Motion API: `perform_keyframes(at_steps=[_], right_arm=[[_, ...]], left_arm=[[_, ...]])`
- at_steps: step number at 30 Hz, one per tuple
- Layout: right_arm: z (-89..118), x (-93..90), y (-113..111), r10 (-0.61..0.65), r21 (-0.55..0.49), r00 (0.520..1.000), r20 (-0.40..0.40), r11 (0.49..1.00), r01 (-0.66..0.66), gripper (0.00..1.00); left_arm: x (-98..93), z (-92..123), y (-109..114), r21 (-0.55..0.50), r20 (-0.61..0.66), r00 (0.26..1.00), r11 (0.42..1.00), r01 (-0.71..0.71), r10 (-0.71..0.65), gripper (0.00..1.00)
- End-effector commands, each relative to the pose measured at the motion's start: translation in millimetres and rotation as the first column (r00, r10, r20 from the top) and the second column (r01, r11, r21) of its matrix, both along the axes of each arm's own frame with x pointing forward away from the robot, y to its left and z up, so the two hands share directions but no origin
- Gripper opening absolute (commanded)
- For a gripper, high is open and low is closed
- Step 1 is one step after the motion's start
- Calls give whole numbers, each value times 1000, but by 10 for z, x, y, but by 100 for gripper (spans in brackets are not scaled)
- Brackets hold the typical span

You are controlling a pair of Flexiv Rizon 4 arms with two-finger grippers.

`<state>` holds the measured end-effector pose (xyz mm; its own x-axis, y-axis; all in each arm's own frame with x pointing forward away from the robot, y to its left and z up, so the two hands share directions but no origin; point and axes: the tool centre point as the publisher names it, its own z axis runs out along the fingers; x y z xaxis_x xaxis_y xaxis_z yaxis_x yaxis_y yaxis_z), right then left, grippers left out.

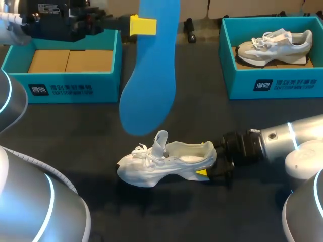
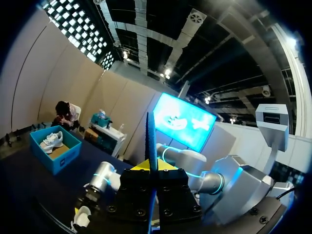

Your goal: Take the shoe out of the shoebox, open the shoe tongue, remove and reinsert the insole, then place the shoe into the shoebox

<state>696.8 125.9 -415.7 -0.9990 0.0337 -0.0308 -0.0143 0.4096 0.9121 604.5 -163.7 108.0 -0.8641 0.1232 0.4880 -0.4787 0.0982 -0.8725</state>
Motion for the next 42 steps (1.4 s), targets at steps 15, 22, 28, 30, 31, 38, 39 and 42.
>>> perform_keyframes(at_steps=[15, 22, 28, 30, 31, 38, 39, 42], right_arm=[[334, -119, -151, 24, -175, 995, -92, 984, -40, 100], [560, -156, -309, 27, -296, 988, -154, 952, -72, 100], [744, -93, -395, 16, -413, 972, -236, 904, -115, 100], [791, -59, -412, 10, -448, 966, -258, 885, -128, 100], [804, -48, -419, 8, -458, 964, -265, 879, -133, 100], [938, 48, -444, -13, -557, 954, -301, 814, -164, 100], [959, 57, -436, -16, -572, 954, -299, 803, -166, 100], [1004, 82, -409, -20, -610, 956, -291, 774, -170, 100]], left_arm=[[13, -5, -17, 0, 0, 1000, 1000, 2, -2, 0], [13, -5, -17, 0, 0, 1000, 1000, 2, -2, 0], [13, -5, -17, 0, 0, 1000, 1000, 2, -2, 0], [13, -5, -17, 0, 0, 1000, 1000, 2, -2, 0], [13, -5, -17, 0, 0, 1000, 1000, 2, -2, 0], [13, -5, -17, 0, 0, 1000, 1000, 2, -2, 0], [13, -5, -17, 0, 0, 1000, 1000, 2, -2, 0], [13, -5, -17, 0, 0, 1000, 1000, 2, -2, 0]])
